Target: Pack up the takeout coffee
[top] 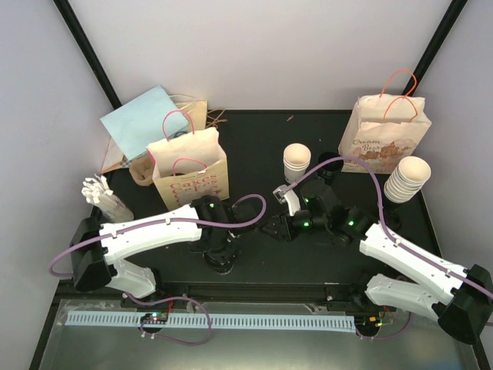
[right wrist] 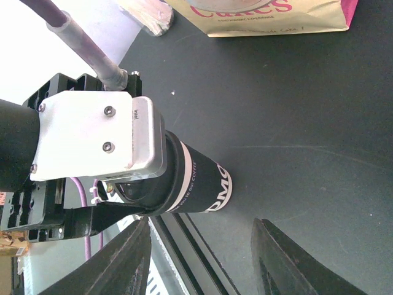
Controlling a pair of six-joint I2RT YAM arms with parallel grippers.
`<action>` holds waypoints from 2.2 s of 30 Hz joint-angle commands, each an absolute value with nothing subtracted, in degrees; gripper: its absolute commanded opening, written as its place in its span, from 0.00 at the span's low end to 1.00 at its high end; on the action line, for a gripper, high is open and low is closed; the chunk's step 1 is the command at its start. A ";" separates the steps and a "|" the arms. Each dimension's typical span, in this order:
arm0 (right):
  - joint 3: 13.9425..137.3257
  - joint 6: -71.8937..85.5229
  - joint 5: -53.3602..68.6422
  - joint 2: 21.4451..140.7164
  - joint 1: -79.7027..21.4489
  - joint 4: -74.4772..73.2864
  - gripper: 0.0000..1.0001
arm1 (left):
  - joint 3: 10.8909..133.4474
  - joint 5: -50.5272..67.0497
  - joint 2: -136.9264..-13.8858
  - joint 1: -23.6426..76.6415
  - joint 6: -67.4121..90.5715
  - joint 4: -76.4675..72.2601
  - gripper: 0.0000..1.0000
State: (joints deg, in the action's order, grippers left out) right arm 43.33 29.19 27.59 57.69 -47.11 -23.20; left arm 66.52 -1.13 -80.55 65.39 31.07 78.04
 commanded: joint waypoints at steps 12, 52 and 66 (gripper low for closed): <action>42.98 28.39 28.61 56.87 -46.92 -22.77 0.47 | 69.51 -4.13 -82.45 65.83 31.64 80.47 0.82; 44.94 30.12 22.83 64.03 -56.40 -17.99 0.49 | 56.20 -1.50 -42.77 55.00 42.71 67.75 0.74; 60.42 18.28 -2.16 77.63 -75.28 -24.78 0.68 | 42.11 14.09 -34.46 39.65 38.01 58.09 0.57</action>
